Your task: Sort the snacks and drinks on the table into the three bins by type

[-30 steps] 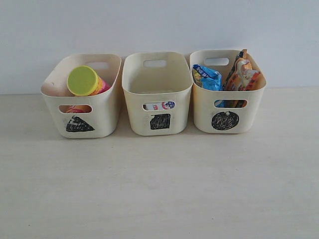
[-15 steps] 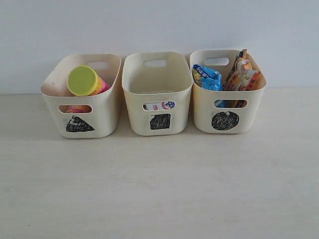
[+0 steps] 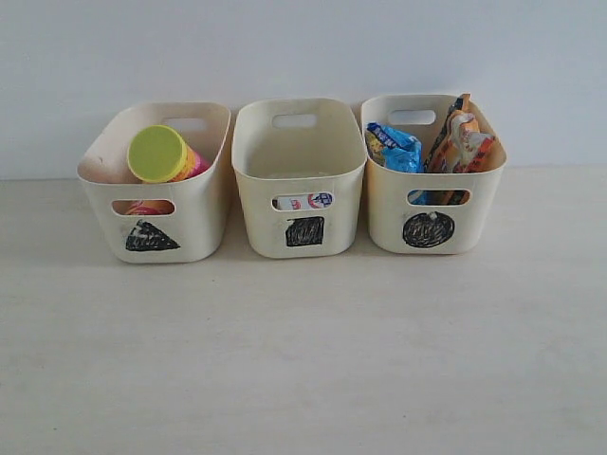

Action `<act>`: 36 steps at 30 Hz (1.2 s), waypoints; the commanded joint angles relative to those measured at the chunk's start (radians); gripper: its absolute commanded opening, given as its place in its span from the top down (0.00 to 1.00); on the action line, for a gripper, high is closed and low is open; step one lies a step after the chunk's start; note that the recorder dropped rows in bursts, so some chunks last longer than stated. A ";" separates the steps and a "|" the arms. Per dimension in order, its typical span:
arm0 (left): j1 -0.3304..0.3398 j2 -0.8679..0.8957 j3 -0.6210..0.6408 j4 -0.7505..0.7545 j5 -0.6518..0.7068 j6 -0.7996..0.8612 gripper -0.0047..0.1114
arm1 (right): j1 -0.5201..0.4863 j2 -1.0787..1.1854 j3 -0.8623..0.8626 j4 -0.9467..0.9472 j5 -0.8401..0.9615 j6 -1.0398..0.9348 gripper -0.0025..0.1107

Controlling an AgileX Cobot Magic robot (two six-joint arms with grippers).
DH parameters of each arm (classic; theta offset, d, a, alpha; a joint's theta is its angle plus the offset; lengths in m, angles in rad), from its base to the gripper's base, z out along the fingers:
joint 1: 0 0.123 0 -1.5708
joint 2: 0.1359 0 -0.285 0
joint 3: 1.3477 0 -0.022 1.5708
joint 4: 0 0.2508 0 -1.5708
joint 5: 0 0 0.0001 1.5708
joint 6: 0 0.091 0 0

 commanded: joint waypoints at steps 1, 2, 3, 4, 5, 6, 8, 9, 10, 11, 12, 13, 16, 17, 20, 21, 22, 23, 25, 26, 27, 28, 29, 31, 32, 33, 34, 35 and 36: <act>0.002 -0.004 0.004 -0.011 0.003 0.005 0.92 | -0.001 0.000 0.004 -0.002 -0.010 -0.009 0.98; 0.002 -0.004 0.004 -0.011 0.001 0.005 0.92 | -0.001 0.000 0.004 -0.002 -0.010 -0.009 0.98; 0.002 -0.004 0.004 -0.011 0.001 0.005 0.92 | -0.001 0.000 0.004 -0.002 -0.010 -0.009 0.98; 0.002 -0.004 0.004 -0.011 0.001 0.005 0.92 | -0.001 0.000 0.004 -0.002 -0.010 -0.009 0.98; 0.002 -0.004 0.004 -0.011 0.001 0.005 0.92 | -0.001 0.000 0.004 -0.002 -0.010 -0.009 0.98; 0.002 -0.004 0.004 -0.011 0.001 0.005 0.92 | -0.001 0.000 0.004 -0.002 -0.010 -0.009 0.98; 0.002 -0.004 0.004 -0.011 0.001 0.005 0.92 | -0.001 0.000 0.004 -0.002 -0.010 -0.009 0.98; 0.002 -0.004 0.004 -0.011 0.001 0.005 0.92 | -0.001 0.000 0.004 -0.002 -0.010 -0.009 0.98; 0.002 -0.004 0.004 -0.011 0.001 0.005 0.92 | -0.001 0.000 0.004 -0.002 -0.010 -0.009 0.98; 0.002 -0.004 0.004 -0.011 0.001 0.005 0.92 | -0.001 0.000 0.004 -0.002 -0.010 -0.009 0.98; 0.002 -0.004 0.004 -0.011 0.001 0.005 0.92 | -0.001 0.000 0.004 -0.002 -0.010 -0.009 0.98; 0.002 -0.004 0.004 -0.011 0.001 0.005 0.92 | -0.001 0.000 0.004 -0.002 -0.010 -0.009 0.98; 0.002 -0.004 0.004 -0.011 0.001 0.005 0.92 | -0.001 0.000 0.004 -0.002 -0.010 -0.009 0.98; 0.002 -0.004 0.004 -0.011 0.001 0.005 0.92 | -0.001 0.000 0.004 -0.002 -0.010 -0.009 0.98; 0.002 -0.004 0.004 -0.011 0.001 0.005 0.92 | -0.001 0.000 0.004 -0.002 -0.010 -0.009 0.98; 0.002 -0.004 0.004 -0.011 0.001 0.005 0.92 | -0.001 0.000 0.004 -0.002 -0.010 -0.009 0.98; 0.002 -0.004 0.004 -0.011 0.001 0.005 0.92 | -0.001 -0.002 0.004 -0.002 -0.010 -0.009 0.98; 0.002 -0.004 0.004 -0.011 0.001 0.005 0.92 | -0.001 -0.010 0.004 -0.002 -0.010 -0.009 0.98; 0.002 -0.004 0.004 -0.011 0.001 0.005 0.92 | -0.001 -0.020 0.004 -0.002 -0.010 -0.009 0.98; 0.002 -0.004 0.004 -0.011 0.001 0.005 0.92 | -0.003 -0.028 0.004 -0.002 -0.005 -0.009 0.98; 0.002 -0.004 0.004 -0.011 0.001 0.005 0.92 | -0.003 -0.037 0.004 -0.002 -0.002 -0.009 0.98; 0.002 -0.004 0.004 -0.011 0.001 0.005 0.92 | -0.008 -0.051 0.004 -0.002 0.017 -0.009 0.98; 0.002 -0.004 0.004 -0.011 0.001 0.005 0.92 | -0.019 -0.068 0.004 -0.002 0.045 -0.009 0.98; 0.002 -0.004 0.004 -0.011 0.001 0.005 0.92 | -0.041 -0.103 0.004 -0.011 0.128 -0.009 0.98; 0.002 -0.004 0.004 -0.011 0.001 0.005 0.92 | -0.052 -0.123 0.004 -0.018 0.174 -0.009 0.98; 0.002 -0.004 0.004 -0.011 0.001 0.005 0.92 | -0.059 -0.144 0.004 -0.023 0.211 -0.019 0.98; 0.002 -0.004 0.004 -0.011 0.001 0.005 0.92 | -0.066 -0.165 0.004 -0.025 0.252 -0.051 0.98; 0.002 -0.004 0.004 -0.011 0.001 0.005 0.92 | -0.072 -0.186 0.004 -0.027 0.280 -0.101 0.98; 0.002 -0.004 0.004 -0.011 0.001 0.005 0.92 | -0.078 -0.204 0.004 -0.028 0.294 -0.150 0.98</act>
